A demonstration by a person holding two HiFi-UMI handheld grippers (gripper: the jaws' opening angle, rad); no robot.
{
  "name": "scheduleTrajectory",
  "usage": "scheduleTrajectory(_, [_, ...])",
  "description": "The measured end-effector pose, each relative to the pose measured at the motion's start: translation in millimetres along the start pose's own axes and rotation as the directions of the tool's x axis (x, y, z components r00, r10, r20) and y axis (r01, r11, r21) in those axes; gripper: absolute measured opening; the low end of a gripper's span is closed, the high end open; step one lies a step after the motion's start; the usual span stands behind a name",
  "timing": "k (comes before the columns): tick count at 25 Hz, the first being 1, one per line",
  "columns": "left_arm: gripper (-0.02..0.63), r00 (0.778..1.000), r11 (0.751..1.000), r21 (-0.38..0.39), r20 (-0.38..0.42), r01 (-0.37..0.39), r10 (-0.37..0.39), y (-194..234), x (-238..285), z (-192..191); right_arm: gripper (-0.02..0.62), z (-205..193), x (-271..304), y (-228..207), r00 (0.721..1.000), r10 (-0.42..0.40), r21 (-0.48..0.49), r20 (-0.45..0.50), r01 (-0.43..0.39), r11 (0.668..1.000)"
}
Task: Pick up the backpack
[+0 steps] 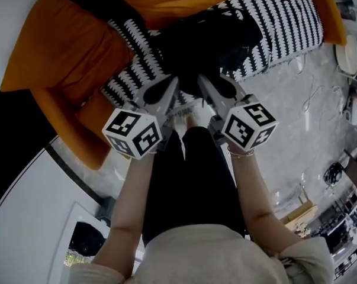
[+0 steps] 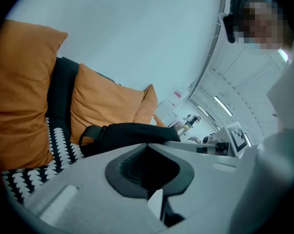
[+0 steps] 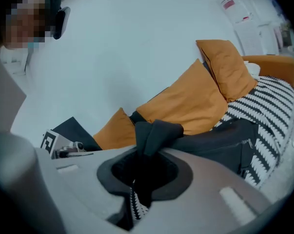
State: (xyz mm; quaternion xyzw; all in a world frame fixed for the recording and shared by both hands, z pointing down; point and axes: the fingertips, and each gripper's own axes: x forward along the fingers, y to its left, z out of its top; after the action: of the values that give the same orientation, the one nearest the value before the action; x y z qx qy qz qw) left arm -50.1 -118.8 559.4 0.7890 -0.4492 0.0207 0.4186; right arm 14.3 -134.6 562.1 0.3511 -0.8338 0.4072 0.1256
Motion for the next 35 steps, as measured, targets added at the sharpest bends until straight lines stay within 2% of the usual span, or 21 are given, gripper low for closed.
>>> scheduleTrajectory(7, [0.008, 0.998, 0.995, 0.076, 0.000, 0.065, -0.065, -44, -22, 39, 0.051, 51, -38, 27, 0.993, -0.006, 0.011, 0.114, 0.005, 1.000])
scheduleTrajectory(11, [0.008, 0.996, 0.991, 0.094, 0.016, 0.091, -0.093, -68, -31, 58, 0.051, 74, -60, 34, 0.983, -0.008, 0.014, 0.182, 0.006, 1.000])
scheduleTrajectory(19, [0.008, 0.987, 0.982, 0.155, 0.101, 0.106, -0.122, -109, -52, 111, 0.051, 134, -102, 79, 0.949, 0.085, 0.035, 0.302, -0.100, 0.994])
scheduleTrajectory(22, [0.008, 0.973, 0.983, 0.136, 0.178, 0.125, -0.149, -127, -68, 139, 0.051, 155, -122, 101, 0.925, 0.102, 0.071, 0.367, -0.137, 0.988])
scheduleTrajectory(25, [0.008, 0.953, 0.974, 0.154, 0.228, 0.168, -0.201, -153, -82, 169, 0.051, 183, -143, 127, 0.888, 0.147, 0.050, 0.435, -0.187, 0.981])
scheduleTrajectory(28, [0.008, 0.935, 0.960, 0.194, 0.255, 0.201, -0.247, -180, -96, 193, 0.051, 207, -163, 152, 0.853, 0.187, 0.023, 0.488, -0.227, 0.974])
scheduleTrajectory(35, [0.008, 0.895, 0.938, 0.233, 0.309, 0.257, -0.322, -221, -121, 227, 0.051, 240, -197, 191, 0.796, 0.246, -0.035, 0.553, -0.272, 0.962])
